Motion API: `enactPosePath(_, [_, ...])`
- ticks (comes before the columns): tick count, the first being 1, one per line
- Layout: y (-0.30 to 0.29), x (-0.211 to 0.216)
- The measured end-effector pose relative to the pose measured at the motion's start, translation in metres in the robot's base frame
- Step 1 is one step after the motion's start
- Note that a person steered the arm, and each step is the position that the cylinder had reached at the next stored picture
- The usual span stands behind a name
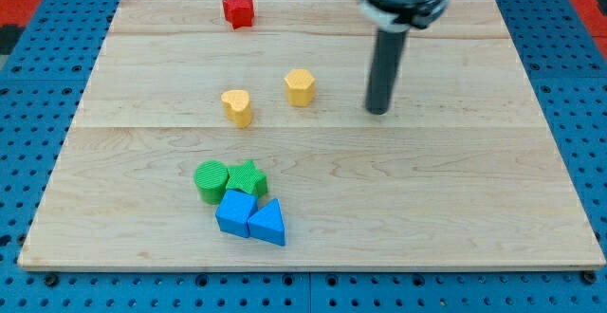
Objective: Move the yellow blocks to the top center
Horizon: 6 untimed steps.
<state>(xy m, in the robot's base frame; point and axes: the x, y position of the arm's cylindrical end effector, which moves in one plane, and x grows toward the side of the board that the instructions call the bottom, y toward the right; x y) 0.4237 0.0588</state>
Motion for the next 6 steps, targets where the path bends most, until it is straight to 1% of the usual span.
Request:
enactPosePath(1, [-0.063,-0.016])
enactPosePath(2, [-0.097,-0.046])
enactPosePath(3, [-0.103,-0.077])
enactPosePath(4, [-0.076,-0.06])
enactPosePath(5, [-0.083,-0.099])
enactPosePath(6, [-0.102,-0.11])
